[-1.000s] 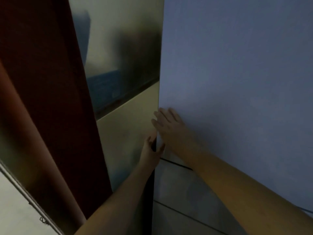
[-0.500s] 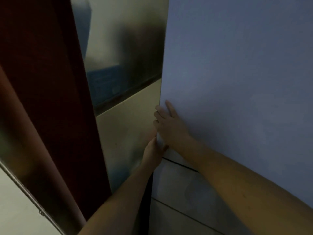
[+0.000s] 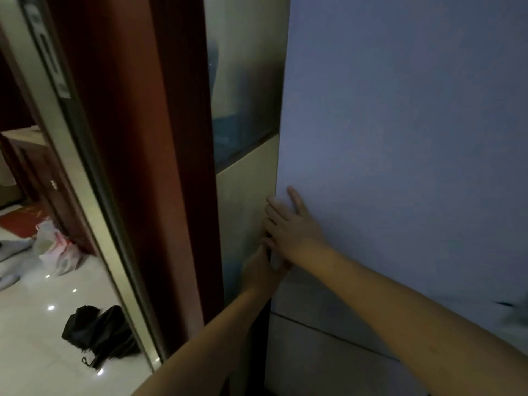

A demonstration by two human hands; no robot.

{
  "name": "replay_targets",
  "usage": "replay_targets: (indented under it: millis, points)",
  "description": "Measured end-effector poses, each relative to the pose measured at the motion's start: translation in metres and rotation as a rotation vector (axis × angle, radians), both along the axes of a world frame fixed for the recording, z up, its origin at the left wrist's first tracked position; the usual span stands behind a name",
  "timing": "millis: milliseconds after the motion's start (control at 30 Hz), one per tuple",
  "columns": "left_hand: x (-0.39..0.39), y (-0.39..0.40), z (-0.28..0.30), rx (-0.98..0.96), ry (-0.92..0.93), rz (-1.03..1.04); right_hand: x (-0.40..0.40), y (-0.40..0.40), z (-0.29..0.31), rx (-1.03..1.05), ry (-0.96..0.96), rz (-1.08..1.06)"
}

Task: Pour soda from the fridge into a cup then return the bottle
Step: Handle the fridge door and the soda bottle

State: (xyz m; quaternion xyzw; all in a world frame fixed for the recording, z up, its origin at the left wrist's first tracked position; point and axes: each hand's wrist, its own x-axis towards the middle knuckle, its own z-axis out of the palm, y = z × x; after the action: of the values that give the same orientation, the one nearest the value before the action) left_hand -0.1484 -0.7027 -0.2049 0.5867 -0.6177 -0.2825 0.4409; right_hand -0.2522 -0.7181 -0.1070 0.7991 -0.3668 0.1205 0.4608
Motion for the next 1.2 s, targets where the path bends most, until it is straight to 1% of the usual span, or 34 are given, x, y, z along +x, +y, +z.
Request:
replay_targets:
  millis: [100, 133, 233, 333, 400, 500, 667, 800, 1000, 1200]
  points:
    - [0.011, 0.034, -0.004, -0.001, -0.076, -0.070, 0.007, 0.042, -0.008, 0.016, -0.114, -0.022]
    - [0.015, 0.048, -0.003, -0.004, -0.116, -0.095, 0.007, 0.055, -0.011, -0.021, -0.153, -0.014]
    - [0.020, 0.084, 0.000, -0.010, -0.299, -0.159, 0.014, 0.105, -0.017, 0.015, -0.245, -0.087]
    - [0.021, 0.121, 0.006, 0.004, -0.410, -0.224, 0.014, 0.152, -0.023, 0.048, -0.278, -0.183]
    - [0.017, 0.144, 0.007, -0.027, -0.466, -0.263, 0.008, 0.182, -0.027, 0.047, -0.284, -0.224]
    - [0.008, 0.181, 0.009, -0.078, -0.467, -0.313, 0.000, 0.221, -0.029, 0.040, -0.301, -0.285]
    - [-0.006, 0.227, 0.004, -0.183, -0.545, -0.380, -0.024, 0.269, -0.035, -0.022, -0.274, -0.306]
    - [-0.013, 0.251, 0.000, -0.328, -0.626, -0.467, -0.045, 0.301, -0.039, -0.093, -0.275, -0.290]
    - [-0.020, 0.280, 0.008, -0.582, -0.905, -0.624, -0.071, 0.347, -0.046, -0.138, -0.338, -0.293]
    - [-0.038, 0.309, 0.018, -0.689, -0.913, -0.665, -0.091, 0.397, -0.051, -0.085, -0.491, -0.343]
